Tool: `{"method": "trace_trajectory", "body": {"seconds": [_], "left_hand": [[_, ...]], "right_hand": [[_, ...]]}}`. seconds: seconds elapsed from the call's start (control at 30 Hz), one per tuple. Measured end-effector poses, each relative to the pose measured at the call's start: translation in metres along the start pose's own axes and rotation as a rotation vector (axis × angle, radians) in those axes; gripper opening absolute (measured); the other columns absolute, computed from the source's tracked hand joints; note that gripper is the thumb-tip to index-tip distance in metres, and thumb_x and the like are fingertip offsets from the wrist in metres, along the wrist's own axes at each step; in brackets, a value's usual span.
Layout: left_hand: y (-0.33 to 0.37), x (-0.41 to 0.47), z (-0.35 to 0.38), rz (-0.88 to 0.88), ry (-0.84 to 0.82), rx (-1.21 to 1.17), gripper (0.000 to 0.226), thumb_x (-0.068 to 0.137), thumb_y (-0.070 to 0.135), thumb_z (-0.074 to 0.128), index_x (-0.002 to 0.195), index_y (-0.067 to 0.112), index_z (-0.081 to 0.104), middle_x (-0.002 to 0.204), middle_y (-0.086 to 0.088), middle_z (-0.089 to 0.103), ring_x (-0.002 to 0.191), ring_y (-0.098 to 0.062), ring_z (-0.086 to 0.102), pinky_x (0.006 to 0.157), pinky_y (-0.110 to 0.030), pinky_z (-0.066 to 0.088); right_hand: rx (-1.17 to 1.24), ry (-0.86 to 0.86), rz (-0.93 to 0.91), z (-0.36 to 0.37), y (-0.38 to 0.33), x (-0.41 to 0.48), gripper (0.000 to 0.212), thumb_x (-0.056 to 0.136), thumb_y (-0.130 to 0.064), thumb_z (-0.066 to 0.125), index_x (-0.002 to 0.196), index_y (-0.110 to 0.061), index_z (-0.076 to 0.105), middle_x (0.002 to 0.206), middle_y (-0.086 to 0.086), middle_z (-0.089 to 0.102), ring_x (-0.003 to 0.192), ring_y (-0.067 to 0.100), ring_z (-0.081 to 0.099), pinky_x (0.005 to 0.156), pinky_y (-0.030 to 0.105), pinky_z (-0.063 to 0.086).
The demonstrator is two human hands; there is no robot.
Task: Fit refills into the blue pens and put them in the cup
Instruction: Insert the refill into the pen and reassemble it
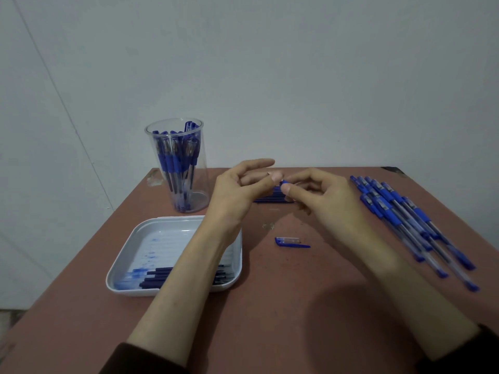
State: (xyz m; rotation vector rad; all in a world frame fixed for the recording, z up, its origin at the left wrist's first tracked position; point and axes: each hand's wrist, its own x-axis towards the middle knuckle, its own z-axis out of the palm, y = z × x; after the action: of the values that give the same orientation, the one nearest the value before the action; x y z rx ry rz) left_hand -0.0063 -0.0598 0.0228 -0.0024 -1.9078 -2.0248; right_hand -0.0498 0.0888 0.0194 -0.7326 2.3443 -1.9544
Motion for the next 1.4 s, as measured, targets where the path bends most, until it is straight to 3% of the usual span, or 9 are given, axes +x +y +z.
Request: {"method": "trace_trajectory", "body": {"seconds": [0.17, 0.33, 0.47, 0.63, 0.8, 0.9, 1.0, 1.13, 1.4], "left_hand": [[0.006, 0.001, 0.003, 0.01, -0.149, -0.259, 0.035, 0.088, 0.006, 0.058, 0.12, 0.02, 0.054, 0.113, -0.002, 0.07, 0.094, -0.008, 0.067, 0.08, -0.018, 0.051], [0.003, 0.001, 0.008, 0.002, -0.041, -0.19, 0.042, 0.072, 0.031, 0.068, 0.111, 0.017, 0.06, 0.102, 0.001, 0.073, 0.096, -0.012, 0.067, 0.087, -0.023, 0.052], [-0.001, 0.003, 0.005, -0.013, -0.001, -0.098, 0.023, 0.078, 0.031, 0.065, 0.094, 0.016, 0.071, 0.095, 0.0, 0.072, 0.1, -0.012, 0.064, 0.089, -0.029, 0.046], [-0.001, 0.0, 0.01, 0.021, -0.04, -0.039, 0.026, 0.077, 0.04, 0.069, 0.09, 0.018, 0.075, 0.094, -0.002, 0.073, 0.098, -0.017, 0.065, 0.096, -0.037, 0.048], [-0.002, 0.004, 0.006, -0.009, 0.074, -0.097, 0.012, 0.082, 0.027, 0.066, 0.09, 0.021, 0.072, 0.091, 0.008, 0.072, 0.092, -0.005, 0.064, 0.084, -0.025, 0.048], [-0.001, 0.002, 0.007, -0.004, 0.062, -0.097, 0.018, 0.078, 0.032, 0.066, 0.088, 0.018, 0.073, 0.087, 0.006, 0.072, 0.09, -0.005, 0.065, 0.081, -0.023, 0.048], [-0.002, 0.002, 0.009, 0.012, 0.086, -0.089, 0.013, 0.079, 0.025, 0.069, 0.086, 0.014, 0.073, 0.085, 0.003, 0.074, 0.087, -0.005, 0.068, 0.078, -0.016, 0.05], [-0.001, 0.003, 0.007, 0.033, 0.052, -0.056, 0.013, 0.083, 0.022, 0.066, 0.084, 0.011, 0.073, 0.079, 0.005, 0.072, 0.081, 0.001, 0.065, 0.072, -0.009, 0.046], [0.003, 0.001, 0.009, 0.063, 0.035, -0.051, 0.012, 0.082, 0.026, 0.066, 0.083, 0.016, 0.073, 0.082, 0.006, 0.073, 0.089, -0.003, 0.067, 0.086, -0.015, 0.049]], "right_hand": [[0.36, -0.079, 0.163, 0.002, -0.003, 0.003, 0.017, 0.088, -0.017, 0.065, 0.092, -0.002, 0.071, 0.068, 0.01, 0.064, 0.053, 0.015, 0.047, 0.048, 0.023, 0.035], [0.476, -0.104, 0.129, 0.004, -0.009, -0.001, 0.015, 0.089, -0.013, 0.06, 0.094, 0.0, 0.068, 0.066, 0.01, 0.062, 0.05, 0.012, 0.048, 0.046, 0.02, 0.035], [0.477, -0.047, 0.132, 0.004, -0.008, 0.0, 0.012, 0.089, -0.013, 0.061, 0.09, -0.003, 0.068, 0.065, 0.009, 0.062, 0.053, 0.014, 0.047, 0.047, 0.021, 0.036], [0.39, -0.065, 0.1, 0.009, -0.005, -0.003, 0.013, 0.089, -0.013, 0.063, 0.093, -0.003, 0.07, 0.067, 0.009, 0.063, 0.055, 0.015, 0.048, 0.048, 0.021, 0.038], [0.519, -0.016, 0.128, 0.007, -0.009, -0.002, 0.01, 0.09, -0.012, 0.06, 0.086, -0.007, 0.068, 0.065, 0.007, 0.062, 0.052, 0.013, 0.047, 0.048, 0.022, 0.036], [0.324, 0.046, 0.045, 0.008, -0.006, -0.002, 0.005, 0.088, -0.015, 0.066, 0.088, -0.014, 0.071, 0.069, 0.008, 0.064, 0.059, 0.018, 0.049, 0.055, 0.029, 0.038], [0.179, 0.043, -0.031, 0.009, -0.004, -0.005, 0.008, 0.086, -0.015, 0.068, 0.093, -0.015, 0.072, 0.069, 0.007, 0.062, 0.057, 0.01, 0.05, 0.053, 0.023, 0.041], [0.388, -0.03, 0.106, 0.009, -0.006, -0.003, 0.009, 0.088, -0.012, 0.064, 0.086, -0.006, 0.07, 0.064, 0.008, 0.06, 0.051, 0.013, 0.043, 0.044, 0.015, 0.038], [0.56, -0.223, 0.271, 0.004, -0.011, 0.001, 0.021, 0.075, -0.022, 0.063, 0.082, -0.003, 0.061, 0.062, 0.007, 0.055, 0.045, 0.01, 0.036, 0.04, 0.017, 0.032]]}}
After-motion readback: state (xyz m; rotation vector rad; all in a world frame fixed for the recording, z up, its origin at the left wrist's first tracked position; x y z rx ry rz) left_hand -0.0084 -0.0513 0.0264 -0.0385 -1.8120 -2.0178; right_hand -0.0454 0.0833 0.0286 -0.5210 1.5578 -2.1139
